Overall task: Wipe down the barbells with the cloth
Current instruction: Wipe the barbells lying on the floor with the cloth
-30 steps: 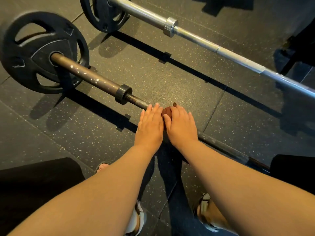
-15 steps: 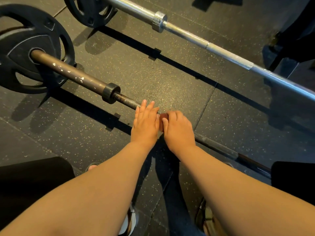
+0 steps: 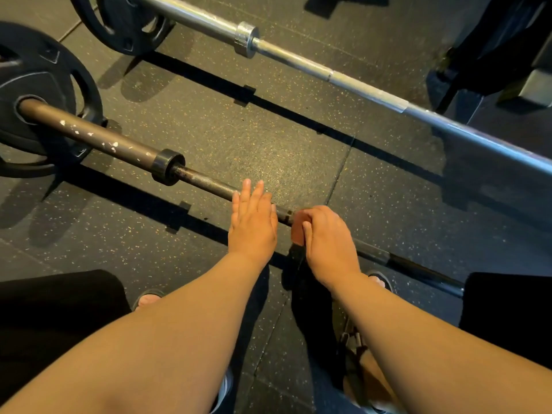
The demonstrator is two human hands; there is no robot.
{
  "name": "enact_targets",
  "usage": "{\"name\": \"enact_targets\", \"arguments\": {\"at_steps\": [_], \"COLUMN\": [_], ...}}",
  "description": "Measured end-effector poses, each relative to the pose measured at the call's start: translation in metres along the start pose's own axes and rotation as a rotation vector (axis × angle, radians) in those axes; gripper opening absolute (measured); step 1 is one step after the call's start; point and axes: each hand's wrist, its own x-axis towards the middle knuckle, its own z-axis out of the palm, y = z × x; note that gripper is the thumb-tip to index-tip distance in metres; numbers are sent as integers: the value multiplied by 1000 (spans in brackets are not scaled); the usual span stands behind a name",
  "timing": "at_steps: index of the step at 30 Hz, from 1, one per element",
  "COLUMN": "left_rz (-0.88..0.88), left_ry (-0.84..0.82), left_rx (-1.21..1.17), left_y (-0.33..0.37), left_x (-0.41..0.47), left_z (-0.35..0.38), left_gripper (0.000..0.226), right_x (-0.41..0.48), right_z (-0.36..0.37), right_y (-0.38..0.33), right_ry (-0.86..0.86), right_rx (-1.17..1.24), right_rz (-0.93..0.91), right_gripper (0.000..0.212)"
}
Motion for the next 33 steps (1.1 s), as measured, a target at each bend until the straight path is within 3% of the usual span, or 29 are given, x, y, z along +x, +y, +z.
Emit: {"name": "enact_targets", "arguments": {"at_steps": [4,7,11,14,18,22,27,31,33], "left_rz": [-3,-2,129,125,105,88,129,128,117], "left_ry": [-5,2,-63,-76,-95,-93,-99,-118,-123], "left_rx": [12,16,103,103,110,164,230,235,216], "left_y": [5,11,20,20,23,33,39,41,43], "left_x": [2,3,-5,-5,-3,-5,-9,-8,-6], "left_z": [3,6,13,13,14,18,20,20,21], "left_gripper": [40,39,49,49,48,49,58,58,59], "right_x": [-31,-27,-9,-5,-29,-26,-8,32,30], "right_z": [-23,-22,1,2,-21,-18,-8,-18,-20], "right_y": [41,28,-4,11,49,32,6,2,3], "right_ry": [136,193,88,1,43,142,-2,-207,-194], "right_rx": [-44,-78,-80,-46,-93,-99,-172,5,24], "right_rz": [216,320,124,32,96,196,123,317,321], "right_gripper": [29,29,32,38,32,33,44,34,34]}}
